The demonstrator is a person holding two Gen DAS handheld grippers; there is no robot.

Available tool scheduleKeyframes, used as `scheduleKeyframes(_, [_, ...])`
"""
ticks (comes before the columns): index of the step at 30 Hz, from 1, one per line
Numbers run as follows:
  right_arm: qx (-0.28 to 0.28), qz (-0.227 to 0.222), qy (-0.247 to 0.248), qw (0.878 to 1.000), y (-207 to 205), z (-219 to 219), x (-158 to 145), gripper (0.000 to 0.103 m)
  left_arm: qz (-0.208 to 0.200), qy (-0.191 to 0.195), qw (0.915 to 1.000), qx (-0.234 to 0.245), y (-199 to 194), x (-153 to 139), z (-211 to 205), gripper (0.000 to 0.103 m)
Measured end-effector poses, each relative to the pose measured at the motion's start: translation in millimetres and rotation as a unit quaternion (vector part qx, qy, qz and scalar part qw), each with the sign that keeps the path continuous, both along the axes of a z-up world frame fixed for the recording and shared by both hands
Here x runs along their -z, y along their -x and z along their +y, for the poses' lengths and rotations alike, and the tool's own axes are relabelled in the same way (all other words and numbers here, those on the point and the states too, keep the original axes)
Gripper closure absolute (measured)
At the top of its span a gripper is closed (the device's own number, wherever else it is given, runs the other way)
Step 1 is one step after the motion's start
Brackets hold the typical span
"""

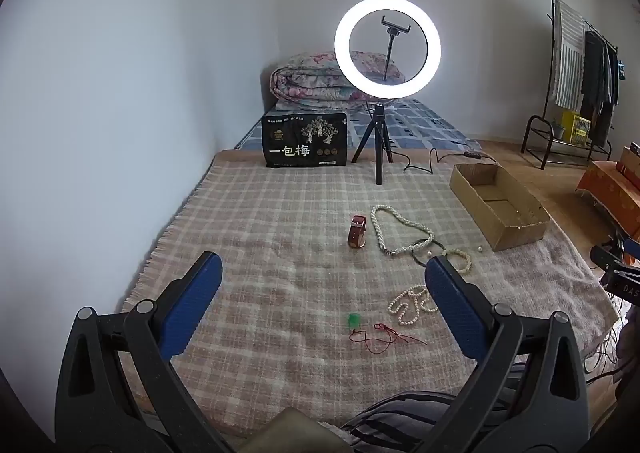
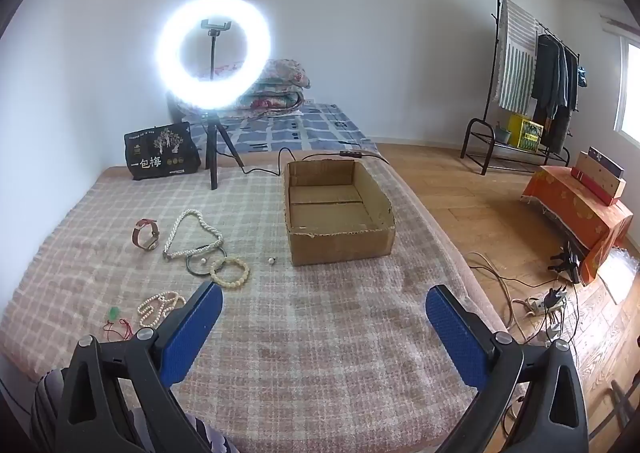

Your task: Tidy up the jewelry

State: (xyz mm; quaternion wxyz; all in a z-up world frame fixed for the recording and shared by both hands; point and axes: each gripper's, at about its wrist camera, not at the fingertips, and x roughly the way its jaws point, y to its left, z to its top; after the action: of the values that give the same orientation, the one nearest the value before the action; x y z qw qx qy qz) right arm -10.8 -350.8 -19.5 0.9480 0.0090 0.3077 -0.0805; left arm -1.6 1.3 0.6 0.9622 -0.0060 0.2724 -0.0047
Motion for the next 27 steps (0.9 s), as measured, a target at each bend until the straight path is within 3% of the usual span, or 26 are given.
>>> scheduleKeyframes(8, [0.0, -0.003, 0.001, 1.0, 0.6, 1.4, -0.9, 0.0, -0.002, -0.001, 1.0, -0.001, -7.1, -16.4, 4.9, 0.0])
scheduleKeyframes(27, [-0.005, -0.004, 0.001, 1.0, 0.1, 5.2, -0.5, 0.0, -0.01, -0.013, 0.9999, 0.003, -2.7, -14.8, -6.1, 0.0])
